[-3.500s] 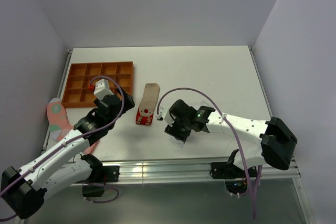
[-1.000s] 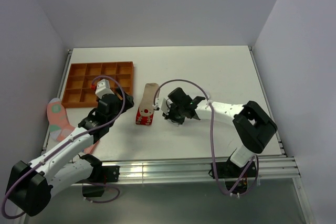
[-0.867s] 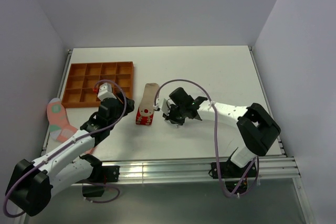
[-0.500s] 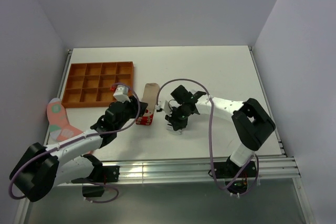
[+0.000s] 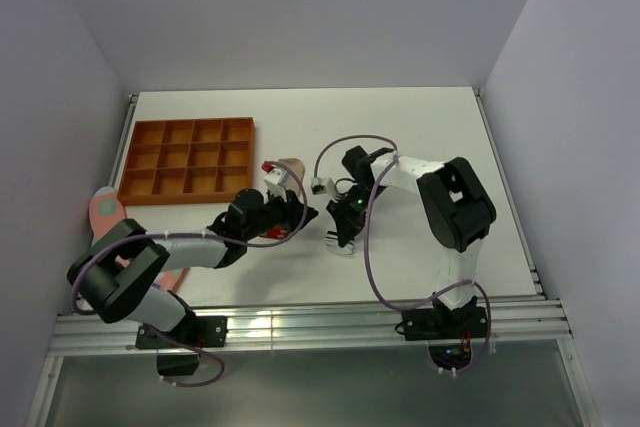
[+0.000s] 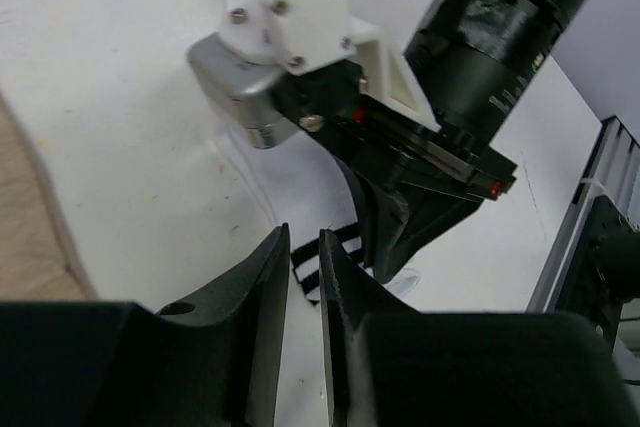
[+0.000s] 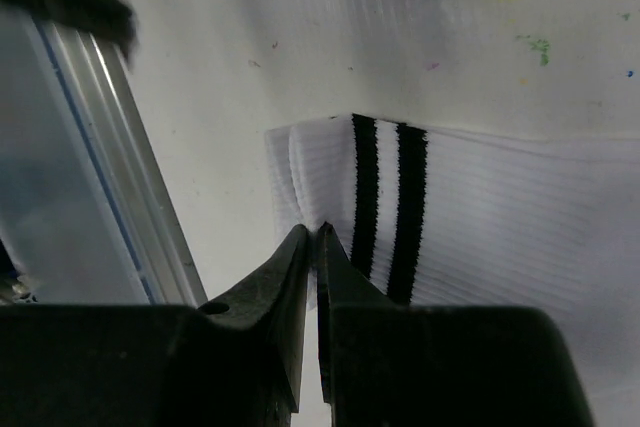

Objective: Roll the socks
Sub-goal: Roll the sock at the center of the board.

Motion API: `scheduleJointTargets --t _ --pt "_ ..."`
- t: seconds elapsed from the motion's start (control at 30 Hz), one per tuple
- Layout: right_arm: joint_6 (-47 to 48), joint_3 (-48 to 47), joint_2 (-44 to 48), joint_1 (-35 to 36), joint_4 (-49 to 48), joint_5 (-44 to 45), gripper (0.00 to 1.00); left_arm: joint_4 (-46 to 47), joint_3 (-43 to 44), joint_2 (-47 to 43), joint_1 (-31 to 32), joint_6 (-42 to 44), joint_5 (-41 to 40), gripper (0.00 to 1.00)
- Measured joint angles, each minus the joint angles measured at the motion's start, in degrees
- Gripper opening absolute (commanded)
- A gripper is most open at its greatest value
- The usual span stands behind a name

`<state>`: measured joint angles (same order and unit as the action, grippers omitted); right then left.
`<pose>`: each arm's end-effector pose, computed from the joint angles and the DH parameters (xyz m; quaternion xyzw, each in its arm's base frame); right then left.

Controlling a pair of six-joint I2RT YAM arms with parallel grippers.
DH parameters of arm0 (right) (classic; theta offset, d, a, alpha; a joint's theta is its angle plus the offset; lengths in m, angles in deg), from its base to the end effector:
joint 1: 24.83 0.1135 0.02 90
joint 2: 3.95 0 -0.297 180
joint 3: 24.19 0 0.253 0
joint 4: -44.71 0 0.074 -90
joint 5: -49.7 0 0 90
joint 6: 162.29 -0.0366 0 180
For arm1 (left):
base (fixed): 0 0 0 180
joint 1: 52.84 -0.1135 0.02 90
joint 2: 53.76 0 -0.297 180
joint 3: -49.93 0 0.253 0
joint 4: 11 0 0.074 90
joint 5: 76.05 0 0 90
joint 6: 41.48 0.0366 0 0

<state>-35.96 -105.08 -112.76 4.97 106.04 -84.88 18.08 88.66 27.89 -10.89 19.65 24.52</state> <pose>0.2828 0.1916 0.1761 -0.5069 0.7741 0.3783 0.0276 0.1955 -0.1848 0.2088 0.1457 0.7722 -0.4149 0.4585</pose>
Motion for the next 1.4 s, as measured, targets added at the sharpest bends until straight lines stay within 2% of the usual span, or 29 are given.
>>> scheduleJointTargets --t 0.1,0.13,0.23,0.5,0.7,1.03,1.23,1.4 --pt "0.79 -1.38 -1.44 -1.09 1.97 -2.23 0.00 1.62 2.60 4.28 0.52 0.79 3.54 0.25" --pt "0.96 -1.57 -1.88 -1.33 2.47 -2.95 0.00 2.08 3.08 5.33 0.68 0.81 4.48 0.29" --pt "1.64 -2.05 -2.95 -2.05 4.55 -4.92 0.00 3.72 3.78 7.96 1.11 0.96 7.80 0.31" --pt "3.08 -3.08 -6.16 -3.67 8.04 -7.93 0.00 4.70 4.70 12.04 1.55 1.22 14.10 0.34" --pt "3.89 -4.48 -6.93 -5.14 9.88 -9.14 0.00 5.49 5.53 15.41 1.66 1.22 17.99 0.41" --pt "3.98 -4.52 -7.52 -5.49 10.43 -9.11 0.00 7.19 6.80 18.84 1.77 1.18 21.42 0.54" --pt "3.93 -4.52 -8.24 -5.53 10.51 -9.09 0.00 6.95 8.15 20.33 1.86 1.42 21.64 0.57" --pt "3.82 -4.63 -8.83 -5.57 10.62 -9.11 0.00 6.12 9.09 21.24 2.05 2.34 21.59 0.55"
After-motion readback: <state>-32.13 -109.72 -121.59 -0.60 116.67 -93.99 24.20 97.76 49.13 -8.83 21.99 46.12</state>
